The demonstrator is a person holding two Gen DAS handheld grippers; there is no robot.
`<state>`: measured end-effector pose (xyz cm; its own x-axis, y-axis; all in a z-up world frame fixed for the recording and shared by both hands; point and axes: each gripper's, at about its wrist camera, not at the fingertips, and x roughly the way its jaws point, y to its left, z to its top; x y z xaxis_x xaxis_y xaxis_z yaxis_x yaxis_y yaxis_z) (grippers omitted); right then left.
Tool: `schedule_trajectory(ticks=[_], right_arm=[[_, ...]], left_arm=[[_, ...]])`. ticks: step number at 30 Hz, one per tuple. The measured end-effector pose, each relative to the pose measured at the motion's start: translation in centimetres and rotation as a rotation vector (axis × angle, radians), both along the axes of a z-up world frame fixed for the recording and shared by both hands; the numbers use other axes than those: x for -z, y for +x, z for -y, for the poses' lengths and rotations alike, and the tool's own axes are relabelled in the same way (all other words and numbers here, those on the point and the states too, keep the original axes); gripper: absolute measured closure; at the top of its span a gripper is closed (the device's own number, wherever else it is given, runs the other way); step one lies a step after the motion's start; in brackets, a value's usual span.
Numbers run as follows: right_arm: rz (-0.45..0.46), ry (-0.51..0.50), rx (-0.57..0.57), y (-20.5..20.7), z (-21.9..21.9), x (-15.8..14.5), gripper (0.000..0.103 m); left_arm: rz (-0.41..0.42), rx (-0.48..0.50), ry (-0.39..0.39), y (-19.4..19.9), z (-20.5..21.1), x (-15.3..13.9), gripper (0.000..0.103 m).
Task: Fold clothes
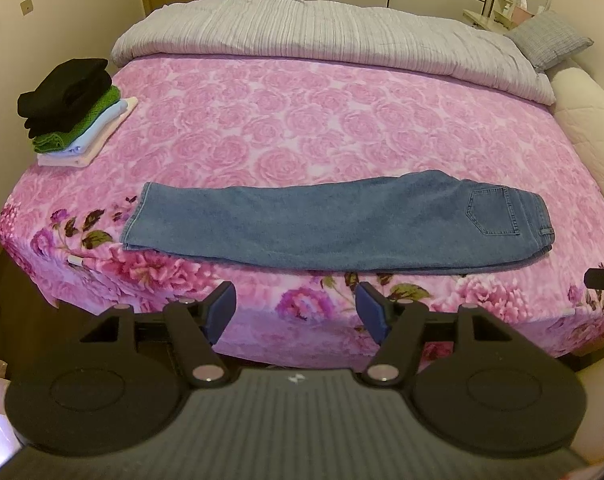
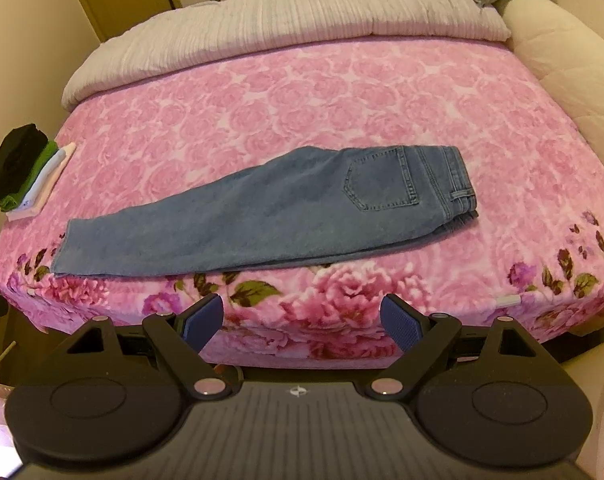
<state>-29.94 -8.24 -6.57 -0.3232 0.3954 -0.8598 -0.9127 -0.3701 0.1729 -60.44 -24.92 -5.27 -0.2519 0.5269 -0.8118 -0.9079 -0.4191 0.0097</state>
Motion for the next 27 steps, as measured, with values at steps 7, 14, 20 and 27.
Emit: schedule_trajectory(ticks=[7,14,20,27], right_arm=[[0.000,-0.012,-0.018,-0.8,-1.1,0.4,0.015],[0.001,-0.045,0.005,-1.5,-2.2,1.5,0.015],[0.023,-0.103,0.115,-0.6,-3.6,4.1,0.015],[-0.027,-0.112,0.259,0.1,-5.8,9.7,0.015]], left_arm=[[0.001,-0.021,-0.006,-0.7,-0.4,0.2,0.040],[0.030,-0.032,-0.040,-2.7,-1.4,1.2,0.038],[0.044,0.005,-0.101,-4.9,-4.4,3.6,0.038],[0.072,0.096,-0.122,-8.8,-10.7,11.3,0.037]])
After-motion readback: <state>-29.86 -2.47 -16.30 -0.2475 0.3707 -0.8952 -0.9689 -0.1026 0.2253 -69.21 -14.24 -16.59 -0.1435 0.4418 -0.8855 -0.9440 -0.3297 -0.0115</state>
